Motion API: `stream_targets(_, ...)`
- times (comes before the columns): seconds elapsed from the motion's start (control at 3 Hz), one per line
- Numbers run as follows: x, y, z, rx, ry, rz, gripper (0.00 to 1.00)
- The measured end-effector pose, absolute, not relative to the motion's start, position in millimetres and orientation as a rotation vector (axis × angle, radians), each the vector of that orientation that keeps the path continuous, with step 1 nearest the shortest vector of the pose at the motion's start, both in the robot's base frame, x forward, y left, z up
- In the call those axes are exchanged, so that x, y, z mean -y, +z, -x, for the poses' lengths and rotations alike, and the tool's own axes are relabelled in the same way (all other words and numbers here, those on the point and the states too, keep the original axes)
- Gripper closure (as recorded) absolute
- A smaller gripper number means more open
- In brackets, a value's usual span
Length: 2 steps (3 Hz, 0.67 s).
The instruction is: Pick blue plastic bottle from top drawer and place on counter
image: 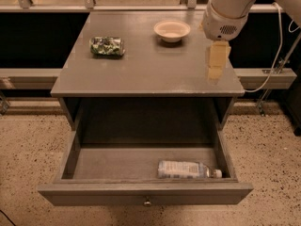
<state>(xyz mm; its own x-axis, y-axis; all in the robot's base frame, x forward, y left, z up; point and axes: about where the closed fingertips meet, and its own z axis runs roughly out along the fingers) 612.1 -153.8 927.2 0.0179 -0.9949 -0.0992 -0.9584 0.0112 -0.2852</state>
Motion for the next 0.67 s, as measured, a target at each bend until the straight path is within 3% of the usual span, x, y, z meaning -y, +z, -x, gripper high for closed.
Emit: stream_targets(0.67,187,884,-547,-2.003,-0.191,2.012,0.0)
